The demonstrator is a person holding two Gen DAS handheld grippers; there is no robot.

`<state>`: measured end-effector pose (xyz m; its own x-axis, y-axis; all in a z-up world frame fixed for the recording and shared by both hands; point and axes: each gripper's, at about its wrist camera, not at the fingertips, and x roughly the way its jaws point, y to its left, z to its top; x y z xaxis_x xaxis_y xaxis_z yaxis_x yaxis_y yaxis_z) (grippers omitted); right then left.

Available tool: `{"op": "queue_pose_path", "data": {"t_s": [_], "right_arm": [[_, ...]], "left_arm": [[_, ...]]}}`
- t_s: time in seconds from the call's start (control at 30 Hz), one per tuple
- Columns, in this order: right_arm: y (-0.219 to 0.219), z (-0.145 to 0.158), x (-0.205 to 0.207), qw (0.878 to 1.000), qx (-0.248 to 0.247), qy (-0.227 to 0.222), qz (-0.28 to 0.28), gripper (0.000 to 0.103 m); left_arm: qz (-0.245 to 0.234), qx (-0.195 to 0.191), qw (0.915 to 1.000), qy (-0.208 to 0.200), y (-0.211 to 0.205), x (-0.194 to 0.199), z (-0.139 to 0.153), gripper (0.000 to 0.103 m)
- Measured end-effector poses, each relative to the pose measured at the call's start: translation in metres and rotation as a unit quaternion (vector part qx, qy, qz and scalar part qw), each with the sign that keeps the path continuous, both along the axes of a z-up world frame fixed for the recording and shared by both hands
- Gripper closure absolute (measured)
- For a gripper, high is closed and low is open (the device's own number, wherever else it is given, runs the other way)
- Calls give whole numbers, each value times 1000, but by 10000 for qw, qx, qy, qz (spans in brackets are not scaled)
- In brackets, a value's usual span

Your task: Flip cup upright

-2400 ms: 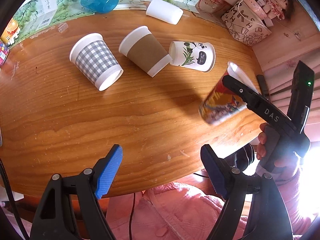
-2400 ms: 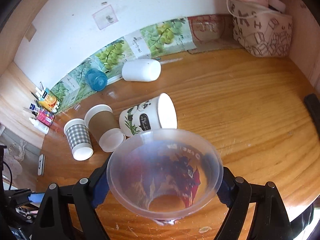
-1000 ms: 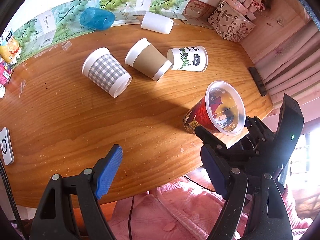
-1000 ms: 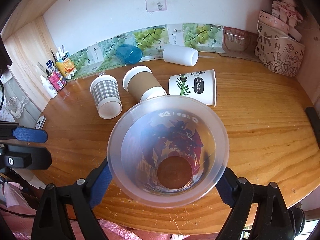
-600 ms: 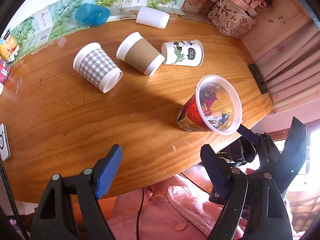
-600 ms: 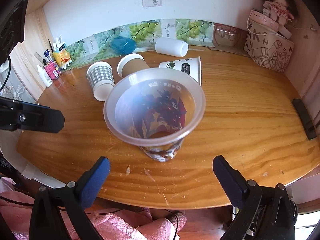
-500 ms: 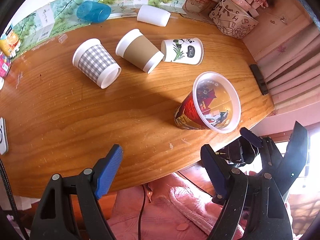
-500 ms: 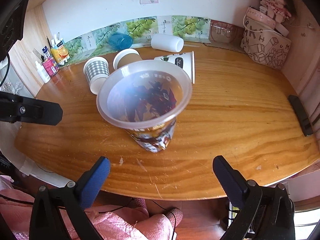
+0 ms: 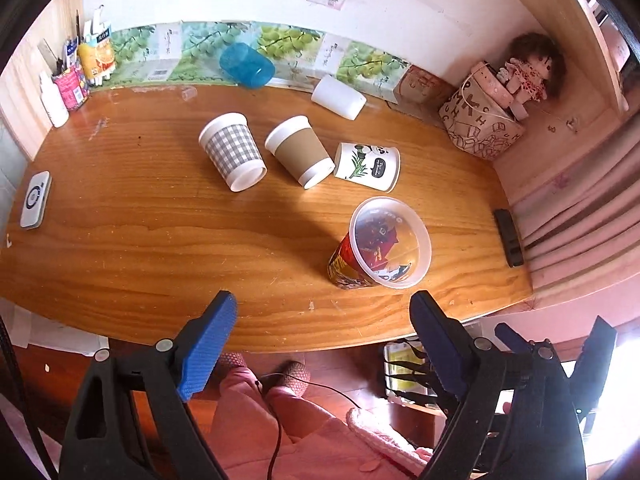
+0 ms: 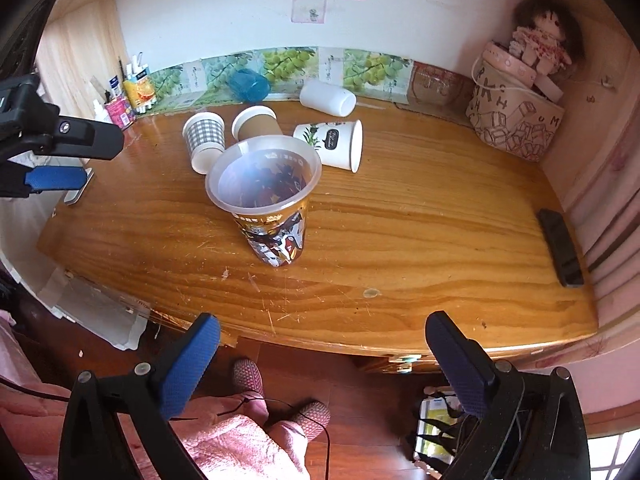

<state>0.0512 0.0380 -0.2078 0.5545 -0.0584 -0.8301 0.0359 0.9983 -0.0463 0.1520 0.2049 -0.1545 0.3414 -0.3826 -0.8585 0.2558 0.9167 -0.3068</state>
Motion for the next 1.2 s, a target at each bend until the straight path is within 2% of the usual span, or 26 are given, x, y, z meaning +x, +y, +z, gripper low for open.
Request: {"op": "queue_pose_path", "data": {"t_s": [0.1,0.17,0.2,0.33,0.43,0.53,0.63,0.77,0.87,1.07,1.2], "right_arm": [[0,23,-9,9993,201,-165,254,0],[2,39,-15,9985,249,-282,396,0],[3,46,-18,9979,272,-343,481,0],[7,76,-26,9946,400,-518,811,0],[8,98,-33,9921,535,-753,844,0],[8,117,-44,9894,598,-1059,793,0],[6,129,-53,9865,629,-1343,689,0],[-4,142,-59,9825,656,-1709,359,0],[-14,150,-67,9749,756,-2093,39,0],[-31,168,-81,9536,745,-2889,-407,0],[-35,182,-93,9331,680,-3491,-531,0]], "left_arm": [[144,-55,9997,-183,-1,-15,12,12],[35,-130,9996,-265,-3,-24,18,7],[-33,-135,9994,-333,-4,-29,21,1],[20,26,9959,-904,-7,-50,40,1],[279,109,9906,-1333,-5,-62,56,1],[613,145,9817,-1795,1,-73,70,1],[940,251,9682,-2304,3,-84,85,1],[1369,114,9469,-2907,10,-99,101,1],[1547,165,9279,-3387,8,-111,112,1],[1533,368,8828,-4424,1,-135,135,0],[1561,406,8602,-4837,-2,-145,146,0]]}}
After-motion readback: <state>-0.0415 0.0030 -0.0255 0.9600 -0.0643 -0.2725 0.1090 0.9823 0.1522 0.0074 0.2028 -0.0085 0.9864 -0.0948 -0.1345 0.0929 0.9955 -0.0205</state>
